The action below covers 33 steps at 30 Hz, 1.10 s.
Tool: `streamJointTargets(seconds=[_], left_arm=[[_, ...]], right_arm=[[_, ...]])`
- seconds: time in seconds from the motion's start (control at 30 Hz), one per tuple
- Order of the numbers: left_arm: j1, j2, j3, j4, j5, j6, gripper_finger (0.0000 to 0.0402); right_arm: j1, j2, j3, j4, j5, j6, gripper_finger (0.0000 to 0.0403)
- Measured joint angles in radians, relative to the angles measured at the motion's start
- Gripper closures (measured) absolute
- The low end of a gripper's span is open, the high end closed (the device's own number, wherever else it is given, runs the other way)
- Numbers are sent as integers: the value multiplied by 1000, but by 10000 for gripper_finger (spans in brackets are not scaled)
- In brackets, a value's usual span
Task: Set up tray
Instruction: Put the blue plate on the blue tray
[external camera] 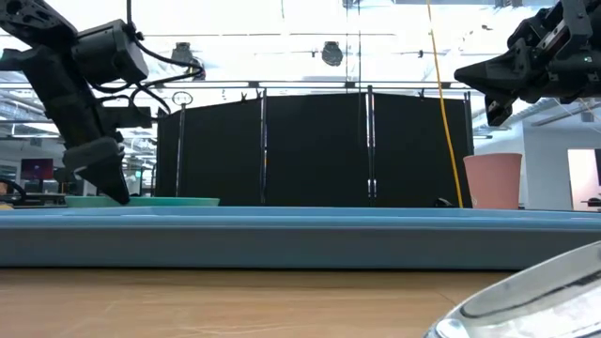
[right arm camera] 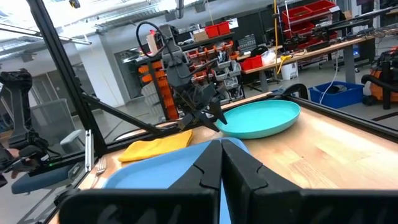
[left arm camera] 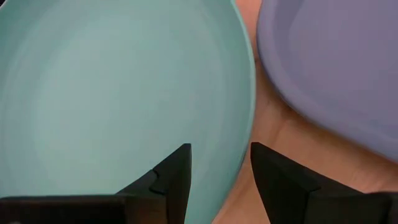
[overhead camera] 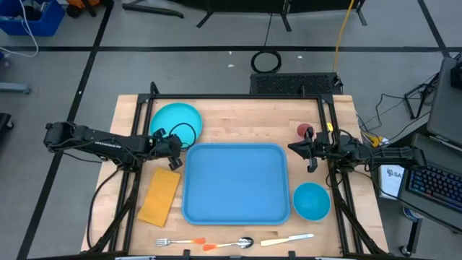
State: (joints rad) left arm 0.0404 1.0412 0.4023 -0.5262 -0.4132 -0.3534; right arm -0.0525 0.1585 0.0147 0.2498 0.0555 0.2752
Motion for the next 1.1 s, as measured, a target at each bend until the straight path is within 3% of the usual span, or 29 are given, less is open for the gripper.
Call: streamJointTargets(seconds=[0.4,0.73,0.87,1.1], left_arm=[[80,42,0,7,56,8,231],[84,65,0,13,56,11,237],[84,65,0,14,57,11,276],[83,65,0,19,56,45,383]], right_arm=[[0,0,0,0,0,-3,403],[0,0,0,-1,1,-8,403],[0,0,0,0,1,-8,403],[0,0,0,-1,1,-8,403]])
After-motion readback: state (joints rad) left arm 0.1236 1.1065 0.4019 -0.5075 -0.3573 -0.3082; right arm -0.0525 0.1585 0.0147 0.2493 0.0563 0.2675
